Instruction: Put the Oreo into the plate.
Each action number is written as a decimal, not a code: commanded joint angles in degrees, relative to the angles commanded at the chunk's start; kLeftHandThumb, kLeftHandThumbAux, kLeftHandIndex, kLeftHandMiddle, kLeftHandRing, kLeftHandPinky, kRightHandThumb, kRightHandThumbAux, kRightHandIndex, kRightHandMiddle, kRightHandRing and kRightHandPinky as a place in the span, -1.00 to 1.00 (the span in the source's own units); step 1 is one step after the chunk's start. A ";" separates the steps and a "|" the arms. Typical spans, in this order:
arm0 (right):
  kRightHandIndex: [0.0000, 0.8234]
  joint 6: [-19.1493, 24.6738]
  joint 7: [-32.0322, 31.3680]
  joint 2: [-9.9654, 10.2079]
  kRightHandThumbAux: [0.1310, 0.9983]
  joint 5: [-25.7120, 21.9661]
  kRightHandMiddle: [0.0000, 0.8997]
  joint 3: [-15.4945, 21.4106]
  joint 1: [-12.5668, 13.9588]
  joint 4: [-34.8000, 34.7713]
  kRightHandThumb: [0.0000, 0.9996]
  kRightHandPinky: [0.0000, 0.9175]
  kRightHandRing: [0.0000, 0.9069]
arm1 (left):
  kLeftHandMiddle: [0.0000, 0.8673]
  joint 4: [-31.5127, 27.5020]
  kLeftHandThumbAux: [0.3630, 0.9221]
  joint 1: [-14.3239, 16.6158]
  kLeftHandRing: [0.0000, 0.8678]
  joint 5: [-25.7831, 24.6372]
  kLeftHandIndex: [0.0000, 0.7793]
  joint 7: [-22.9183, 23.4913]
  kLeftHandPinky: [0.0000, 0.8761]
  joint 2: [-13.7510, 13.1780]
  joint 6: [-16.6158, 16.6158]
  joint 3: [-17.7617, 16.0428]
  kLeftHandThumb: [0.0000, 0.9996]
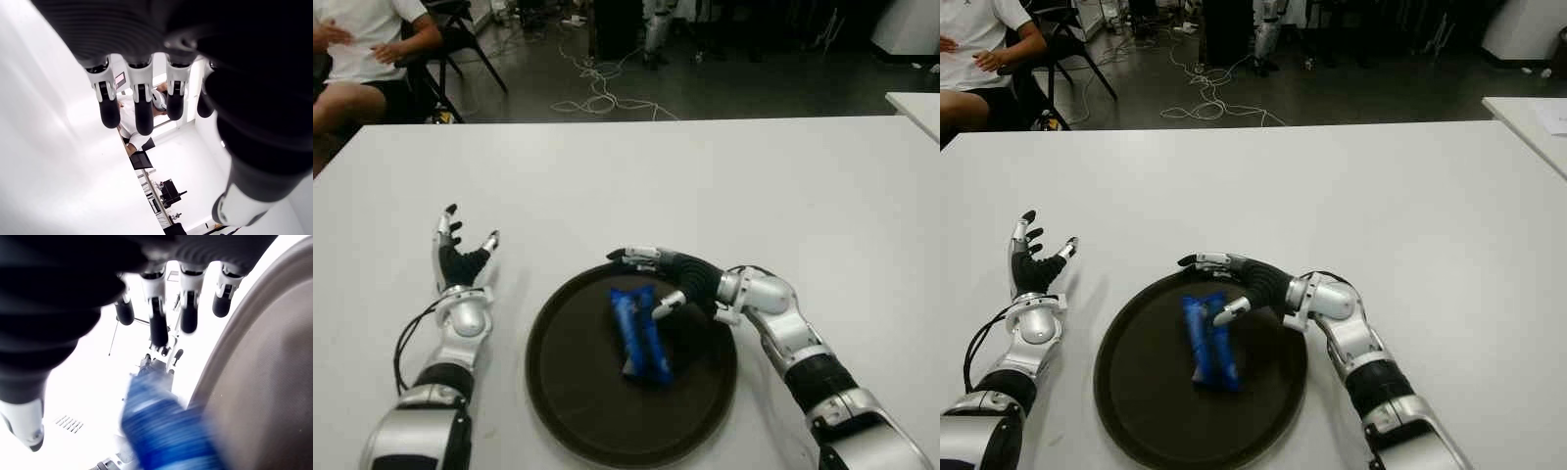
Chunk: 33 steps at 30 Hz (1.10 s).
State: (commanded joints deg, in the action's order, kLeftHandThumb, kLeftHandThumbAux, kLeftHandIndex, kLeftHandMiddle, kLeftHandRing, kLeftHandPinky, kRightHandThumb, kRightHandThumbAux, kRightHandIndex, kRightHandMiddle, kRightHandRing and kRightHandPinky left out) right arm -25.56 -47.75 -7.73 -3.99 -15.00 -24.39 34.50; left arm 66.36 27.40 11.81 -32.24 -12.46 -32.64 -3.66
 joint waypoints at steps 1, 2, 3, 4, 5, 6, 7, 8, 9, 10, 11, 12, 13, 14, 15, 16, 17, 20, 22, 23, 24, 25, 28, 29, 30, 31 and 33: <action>-0.90 -0.07 0.16 0.01 0.05 0.18 -0.96 0.00 -0.08 0.20 -1.00 -1.00 -1.00 | -0.73 0.01 0.54 0.00 -0.68 0.02 -0.70 -0.04 -0.56 0.00 -0.03 0.01 -0.47; -0.90 -0.32 0.30 0.05 0.05 0.34 -0.95 0.02 -0.24 0.63 -1.00 -1.00 -1.00 | -0.73 0.02 0.54 -0.01 -0.68 0.04 -0.70 -0.09 -0.55 0.00 -0.11 0.02 -0.47; -0.89 -0.50 0.38 0.08 0.05 0.45 -0.94 0.05 -0.37 0.96 -1.00 -1.00 -1.00 | -0.74 0.03 0.55 0.00 -0.68 0.06 -0.70 -0.12 -0.56 0.00 -0.15 0.02 -0.47; -0.88 -0.81 0.28 0.15 0.05 0.33 -0.93 0.14 -0.49 1.30 -1.00 -1.00 -1.00 | -0.74 0.03 0.55 0.00 -0.69 0.07 -0.70 -0.12 -0.57 0.01 -0.19 0.03 -0.47; -0.88 -1.05 0.19 0.20 0.06 0.23 -0.92 0.21 -0.58 1.57 -1.00 -1.00 -1.00 | -0.75 0.03 0.55 0.01 -0.69 0.07 -0.71 -0.11 -0.57 0.02 -0.22 0.04 -0.47; -0.87 -1.35 0.01 0.30 0.06 0.00 -0.92 0.32 -0.64 1.82 -1.00 -1.00 -1.00 | -0.75 0.02 0.55 0.02 -0.69 0.05 -0.71 -0.05 -0.58 0.03 -0.24 0.04 -0.47; -0.86 -1.59 -0.11 0.36 0.07 -0.16 -0.91 0.39 -0.69 2.03 -1.00 -1.00 -0.99 | -0.75 0.01 0.54 0.02 -0.70 0.04 -0.71 0.00 -0.59 0.04 -0.25 0.04 -0.49; -0.86 -1.88 -0.26 0.43 0.07 -0.32 -0.91 0.51 -0.80 2.37 -1.00 -1.00 -0.99 | -0.75 0.00 0.54 0.02 -0.70 0.08 -0.72 0.00 -0.59 0.03 -0.25 0.07 -0.49; -0.86 -2.11 -0.36 0.48 0.07 -0.43 -0.90 0.59 -0.88 2.65 -1.00 -1.00 -0.99 | -0.76 -0.01 0.54 0.02 -0.71 0.11 -0.72 -0.01 -0.61 0.02 -0.25 0.10 -0.51; -0.86 -2.36 -0.39 0.58 0.08 -0.52 -0.91 0.71 -1.00 3.03 -1.00 -1.00 -0.99 | -0.76 -0.03 0.53 0.03 -0.71 0.28 -0.72 -0.16 -0.61 -0.03 -0.16 0.22 -0.52; -0.86 -2.55 -0.41 0.67 0.08 -0.58 -0.91 0.81 -1.09 3.32 -1.00 -1.00 -0.99 | -0.75 -0.04 0.53 0.05 -0.71 0.41 -0.73 -0.27 -0.61 -0.06 -0.10 0.31 -0.52; -0.86 -2.65 -0.48 0.77 0.09 -0.70 -0.91 0.91 -1.16 3.58 -1.00 -1.00 -0.99 | -0.75 -0.05 0.54 0.06 -0.71 0.53 -0.73 -0.41 -0.61 -0.09 -0.01 0.38 -0.53; -0.86 -2.74 -0.55 0.85 0.09 -0.78 -0.91 0.99 -1.22 3.78 -1.00 -1.00 -1.00 | -0.74 -0.05 0.54 0.07 -0.70 0.59 -0.73 -0.50 -0.60 -0.10 0.05 0.43 -0.53; -0.86 -2.78 -0.59 0.91 0.10 -0.85 -0.92 1.07 -1.25 3.94 -1.00 -1.00 -1.00 | -0.74 -0.05 0.54 0.08 -0.69 0.65 -0.72 -0.61 -0.59 -0.11 0.10 0.46 -0.53; -0.86 -2.83 -0.62 0.96 0.10 -0.88 -0.92 1.14 -1.27 4.07 -1.00 -1.00 -1.00 | -0.74 -0.05 0.54 0.08 -0.69 0.70 -0.72 -0.68 -0.59 -0.12 0.13 0.48 -0.53; -0.87 -2.86 -0.52 0.97 0.11 -0.81 -0.92 1.21 -1.29 4.17 -1.00 -1.00 -1.00 | -0.73 -0.04 0.54 0.10 -0.69 0.75 -0.72 -0.76 -0.59 -0.13 0.16 0.51 -0.52; -0.87 -2.91 -0.46 0.99 0.11 -0.76 -0.93 1.27 -1.30 4.28 -1.00 -1.00 -1.00 | -0.74 -0.02 0.54 0.11 -0.70 0.78 -0.72 -0.82 -0.60 -0.13 0.17 0.54 -0.52; -0.88 -2.75 -0.08 1.07 0.11 -0.48 -0.95 1.40 -1.33 4.33 -1.00 -1.00 -1.00 | -0.76 0.01 0.52 0.10 -0.73 0.88 -0.72 -0.94 -0.65 -0.17 0.09 0.61 -0.50; -0.88 -2.77 0.67 1.10 0.10 -0.03 -0.94 1.46 -1.32 4.36 -1.00 -1.00 -1.00 | -0.77 0.00 0.52 0.08 -0.73 0.96 -0.73 -1.02 -0.65 -0.18 0.16 0.67 -0.48; -0.88 -2.90 0.90 1.14 0.10 0.06 -0.94 1.54 -1.35 4.51 -1.00 -1.00 -1.00 | -0.77 -0.01 0.52 0.08 -0.73 0.94 -0.73 -0.99 -0.64 -0.17 0.18 0.66 -0.48; -0.87 -3.01 1.02 1.17 0.11 0.08 -0.94 1.60 -1.37 4.62 -1.00 -1.00 -1.00 | -0.76 -0.02 0.53 0.08 -0.72 0.92 -0.73 -0.97 -0.63 -0.16 0.19 0.65 -0.48; -0.87 -3.10 1.03 1.20 0.12 -0.05 -0.93 1.72 -1.39 4.72 -1.00 -1.00 -1.00 | -0.76 -0.02 0.52 0.08 -0.72 0.86 -0.72 -0.87 -0.62 -0.15 0.17 0.62 -0.48; -0.86 -3.18 1.11 1.28 0.13 -0.29 -0.93 2.01 -1.41 4.78 -1.00 -1.00 -1.00 | -0.75 -0.03 0.52 0.07 -0.71 0.73 -0.72 -0.62 -0.60 -0.13 0.13 0.54 -0.47; -0.86 -3.18 1.36 1.29 0.14 -0.25 -0.93 2.14 -1.38 4.69 -1.00 -1.00 -1.00 | -0.75 -0.04 0.52 0.06 -0.71 0.66 -0.72 -0.43 -0.60 -0.14 0.11 0.52 -0.47; -0.86 -3.19 1.54 1.29 0.16 -0.21 -0.93 2.24 -1.36 4.62 -1.00 -1.00 -1.00 | -0.76 -0.05 0.51 0.05 -0.72 0.60 -0.72 -0.29 -0.63 -0.14 0.10 0.50 -0.47; -0.86 -3.20 1.66 1.30 0.18 -0.16 -0.93 2.31 -1.34 4.58 -1.00 -1.00 -1.00 | -0.77 -0.06 0.50 0.04 -0.73 0.57 -0.72 -0.20 -0.64 -0.14 0.09 0.48 -0.48; -0.86 -3.21 2.05 1.03 0.20 0.19 -0.93 2.42 -1.48 4.44 -1.00 -1.00 -1.00 | -0.78 -0.09 0.49 0.03 -0.75 0.45 -0.73 0.04 -0.67 -0.13 0.10 0.43 -0.49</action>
State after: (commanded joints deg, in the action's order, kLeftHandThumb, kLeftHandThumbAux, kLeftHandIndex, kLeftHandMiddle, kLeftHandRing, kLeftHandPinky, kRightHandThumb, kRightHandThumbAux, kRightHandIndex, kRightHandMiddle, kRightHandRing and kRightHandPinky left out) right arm -28.76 -45.70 -6.70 -3.80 -12.58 -25.87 38.94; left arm 66.27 27.42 12.26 -32.20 -12.59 -32.54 -3.24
